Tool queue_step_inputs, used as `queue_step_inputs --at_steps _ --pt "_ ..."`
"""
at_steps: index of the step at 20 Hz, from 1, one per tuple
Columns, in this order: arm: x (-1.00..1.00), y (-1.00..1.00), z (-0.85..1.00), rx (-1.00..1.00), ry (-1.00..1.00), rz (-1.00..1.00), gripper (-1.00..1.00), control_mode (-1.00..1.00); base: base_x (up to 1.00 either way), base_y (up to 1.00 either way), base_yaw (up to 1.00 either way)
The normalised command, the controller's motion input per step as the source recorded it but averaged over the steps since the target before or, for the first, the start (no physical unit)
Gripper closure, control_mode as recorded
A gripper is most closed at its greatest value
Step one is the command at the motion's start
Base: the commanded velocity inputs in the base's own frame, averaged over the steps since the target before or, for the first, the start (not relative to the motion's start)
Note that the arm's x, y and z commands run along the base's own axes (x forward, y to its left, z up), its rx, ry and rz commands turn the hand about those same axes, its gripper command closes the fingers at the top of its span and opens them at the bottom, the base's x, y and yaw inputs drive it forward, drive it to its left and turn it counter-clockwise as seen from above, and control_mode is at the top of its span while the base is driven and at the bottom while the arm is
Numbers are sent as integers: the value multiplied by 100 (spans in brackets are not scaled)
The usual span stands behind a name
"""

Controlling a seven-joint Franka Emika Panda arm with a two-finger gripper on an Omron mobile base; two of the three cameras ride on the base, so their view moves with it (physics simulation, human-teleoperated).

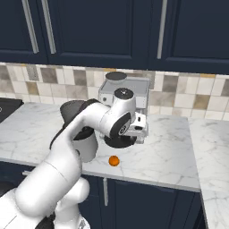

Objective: Open the blender lid, put the tangerine in the blender, close the lid, and start the blender.

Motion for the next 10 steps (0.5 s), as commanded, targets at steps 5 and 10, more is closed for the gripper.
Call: queue_step_inputs --at_steps 5,10 --pt "30 -100 -88 -1 9 0 100 -100 0 0 0" --pt "61 -54 -65 0 6 0 100 -100 0 0 0"
